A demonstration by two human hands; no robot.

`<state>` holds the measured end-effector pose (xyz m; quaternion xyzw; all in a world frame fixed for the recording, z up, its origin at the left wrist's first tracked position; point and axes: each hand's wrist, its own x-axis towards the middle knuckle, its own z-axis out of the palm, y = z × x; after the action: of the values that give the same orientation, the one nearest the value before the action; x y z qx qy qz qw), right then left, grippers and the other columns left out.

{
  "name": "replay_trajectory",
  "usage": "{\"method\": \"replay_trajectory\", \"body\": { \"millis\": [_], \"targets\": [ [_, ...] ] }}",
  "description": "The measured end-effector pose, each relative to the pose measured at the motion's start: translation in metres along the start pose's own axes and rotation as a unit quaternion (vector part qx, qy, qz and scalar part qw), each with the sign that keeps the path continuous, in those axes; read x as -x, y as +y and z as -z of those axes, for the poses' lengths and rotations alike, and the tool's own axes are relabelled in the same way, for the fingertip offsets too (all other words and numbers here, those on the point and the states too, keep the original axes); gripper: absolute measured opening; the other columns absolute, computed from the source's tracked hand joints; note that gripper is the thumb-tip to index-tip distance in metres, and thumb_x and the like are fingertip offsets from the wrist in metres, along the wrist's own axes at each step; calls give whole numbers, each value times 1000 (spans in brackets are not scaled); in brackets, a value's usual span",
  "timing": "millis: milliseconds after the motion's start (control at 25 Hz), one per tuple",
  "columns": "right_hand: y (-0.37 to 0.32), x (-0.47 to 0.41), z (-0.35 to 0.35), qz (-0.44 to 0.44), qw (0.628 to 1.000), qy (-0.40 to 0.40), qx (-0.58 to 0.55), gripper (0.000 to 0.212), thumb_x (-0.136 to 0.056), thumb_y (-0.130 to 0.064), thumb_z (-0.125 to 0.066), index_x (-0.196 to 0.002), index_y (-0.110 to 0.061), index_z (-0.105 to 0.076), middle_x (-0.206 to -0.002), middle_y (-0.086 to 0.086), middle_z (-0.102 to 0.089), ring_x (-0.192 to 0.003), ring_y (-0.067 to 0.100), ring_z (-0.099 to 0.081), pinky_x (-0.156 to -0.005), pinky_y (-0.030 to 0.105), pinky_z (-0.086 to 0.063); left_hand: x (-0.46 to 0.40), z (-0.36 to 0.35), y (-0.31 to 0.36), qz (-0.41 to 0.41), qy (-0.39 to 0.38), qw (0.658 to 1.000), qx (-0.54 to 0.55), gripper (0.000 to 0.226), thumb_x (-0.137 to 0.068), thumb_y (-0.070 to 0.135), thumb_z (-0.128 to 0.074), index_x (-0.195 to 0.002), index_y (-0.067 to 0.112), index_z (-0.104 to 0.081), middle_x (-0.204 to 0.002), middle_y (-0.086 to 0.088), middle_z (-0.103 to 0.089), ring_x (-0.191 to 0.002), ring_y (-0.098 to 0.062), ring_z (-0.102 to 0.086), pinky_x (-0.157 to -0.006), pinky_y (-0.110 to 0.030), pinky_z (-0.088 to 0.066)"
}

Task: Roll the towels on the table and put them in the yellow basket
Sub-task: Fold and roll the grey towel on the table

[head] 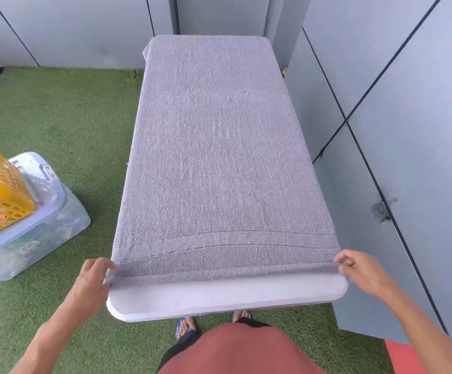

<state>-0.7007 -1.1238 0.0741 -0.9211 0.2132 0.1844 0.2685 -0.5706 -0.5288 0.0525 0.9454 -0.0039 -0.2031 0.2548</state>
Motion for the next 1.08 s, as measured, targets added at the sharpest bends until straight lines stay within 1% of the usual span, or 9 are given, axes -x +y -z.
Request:
{"method": "replay_trajectory", "body": {
  "millis": [80, 240, 320, 440, 600, 720, 840, 960, 1080],
  "targets": [
    [-9, -10, 5, -30, 999, 11, -17, 20, -78, -5, -74, -76, -22, -62, -74, 1, -66, -71, 19, -63, -67, 29, -45, -10, 4, 2, 32, -8, 999, -16, 26, -84, -2, -63, -99, 19, -57, -109, -6, -50, -96, -24, -57, -89, -42, -52],
    [-12, -11, -3, -36, 992, 117, 32, 38, -70, 2, -75, -63, -30, -56, -74, -2, -54, -72, 22, -57, -72, 34, -42, 5, 0, 5, -79, 110, 980, -147, 22, -74, -8, -71, -87, 9, -66, -88, -5, -59, -80, -22, -52, -64, -37, -51],
    [-12, 4, -24, 8, 990, 138, 38, 36, -73, 12, -65, -72, -24, -59, -78, -2, -53, -71, 23, -58, -69, 33, -43, 25, -18, 9, -105, 123, 973, -164, 35, -70, -22, -63, -95, 2, -65, -90, -9, -60, -78, -23, -52, -59, -36, -55],
    [-11, 19, -49, 35, 983, 158, 84, 33, -70, 9, -69, -99, -9, -65, -97, 5, -57, -91, 30, -56, -85, 37, -41, 41, -42, 13, -77, 126, 977, -153, 45, -72, -21, -51, -108, 5, -53, -110, -18, -49, -92, -31, -48, -60, -40, -56],
    [-19, 5, -29, -9, 990, 121, 73, 30, -74, -1, -71, -103, -7, -63, -105, 6, -53, -104, 27, -49, -95, 37, -38, 27, -36, 13, -4, 104, 988, -117, 42, -80, -11, -45, -114, 13, -47, -115, -20, -45, -88, -34, -49, -62, -46, -51],
    [-15, 8, -32, 20, 985, 134, 108, 28, -76, 5, -68, -102, -3, -64, -104, 10, -55, -102, 30, -53, -92, 37, -39, 19, -33, 11, -20, 99, 988, -119, 37, -84, -7, -48, -116, 11, -48, -111, -21, -50, -82, -31, -54, -60, -39, -49],
    [-6, 13, -44, 69, 971, 184, 136, 32, -70, 11, -72, -100, 2, -68, -98, 12, -60, -89, 34, -60, -88, 34, -39, 26, -36, 15, -45, 124, 985, -109, 31, -87, -4, -54, -114, 12, -51, -114, -15, -45, -89, -29, -52, -60, -34, -46],
    [-13, 7, -37, 61, 969, 211, 116, 26, -72, 14, -70, -95, 2, -71, -87, 12, -67, -80, 35, -62, -80, 33, -42, 26, -36, 12, -66, 137, 981, -120, 33, -83, -9, -59, -112, 6, -56, -107, -13, -53, -90, -29, -50, -63, -39, -49],
    [-5, 10, -29, 53, 978, 167, 110, 19, -79, 11, -64, -94, 0, -70, -82, 8, -65, -83, 34, -62, -73, 36, -46, 17, -24, 5, -102, 102, 980, -140, 31, -83, -11, -60, -110, 4, -63, -102, -11, -64, -89, -29, -56, -73, -40, -51]
  ]
}}
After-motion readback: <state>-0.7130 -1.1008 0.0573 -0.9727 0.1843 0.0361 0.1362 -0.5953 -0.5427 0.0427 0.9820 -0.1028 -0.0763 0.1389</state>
